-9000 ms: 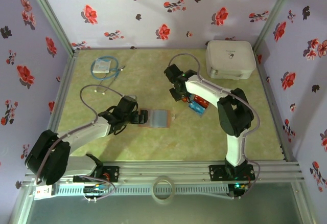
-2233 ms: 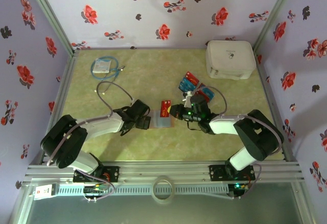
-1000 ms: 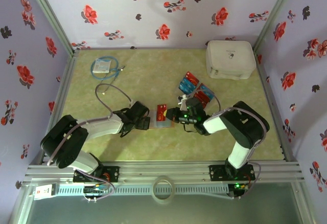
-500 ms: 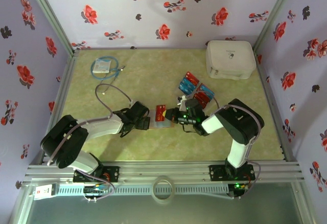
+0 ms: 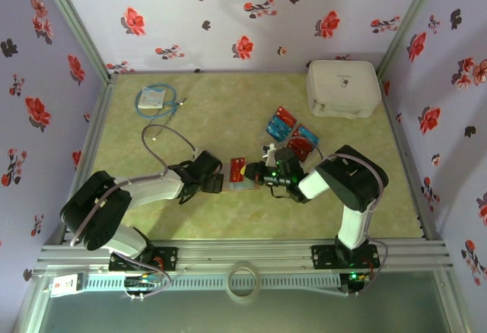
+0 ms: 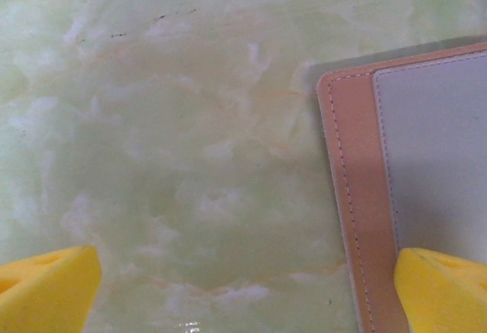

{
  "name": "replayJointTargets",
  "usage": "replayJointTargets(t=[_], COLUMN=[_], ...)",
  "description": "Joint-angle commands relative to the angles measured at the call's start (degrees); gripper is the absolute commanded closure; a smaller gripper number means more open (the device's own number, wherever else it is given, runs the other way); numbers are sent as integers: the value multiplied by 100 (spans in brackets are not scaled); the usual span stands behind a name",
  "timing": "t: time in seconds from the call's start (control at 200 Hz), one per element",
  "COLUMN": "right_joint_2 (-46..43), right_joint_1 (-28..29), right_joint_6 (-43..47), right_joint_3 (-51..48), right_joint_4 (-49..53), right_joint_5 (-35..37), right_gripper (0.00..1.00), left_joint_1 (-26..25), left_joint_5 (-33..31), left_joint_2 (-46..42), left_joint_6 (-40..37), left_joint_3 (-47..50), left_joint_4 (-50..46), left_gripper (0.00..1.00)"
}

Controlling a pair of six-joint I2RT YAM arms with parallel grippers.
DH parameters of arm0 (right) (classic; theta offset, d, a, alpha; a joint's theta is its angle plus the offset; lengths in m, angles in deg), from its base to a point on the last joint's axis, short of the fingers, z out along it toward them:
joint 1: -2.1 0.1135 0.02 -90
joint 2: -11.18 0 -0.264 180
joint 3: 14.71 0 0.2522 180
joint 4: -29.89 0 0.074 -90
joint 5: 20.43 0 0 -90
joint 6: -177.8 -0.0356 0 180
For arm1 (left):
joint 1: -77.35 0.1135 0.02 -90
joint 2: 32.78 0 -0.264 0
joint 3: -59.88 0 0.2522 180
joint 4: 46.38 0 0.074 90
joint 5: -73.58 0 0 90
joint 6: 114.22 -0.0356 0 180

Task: Put the credit cards into the card holder
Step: Insert the credit card into the card slot.

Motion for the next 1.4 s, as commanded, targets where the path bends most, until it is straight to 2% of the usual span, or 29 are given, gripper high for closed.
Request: replayJointTargets(t=[0.0, 1.395], right_joint_2=[86, 321], right_joint_1=[46, 94], right_joint_6=[-101, -203], right_joint_3=[-44, -347], right_joint_4=[-266, -505], right_joint_5=[-90, -318], right_gripper=[100, 100], left_joint_1=[50, 53], left_joint_5=[-80, -95], left_joint_2=[35, 33], left_joint_6=[86, 46], left_joint_3=[126, 104], left_joint_4=[-36, -44], left_gripper=[0, 0])
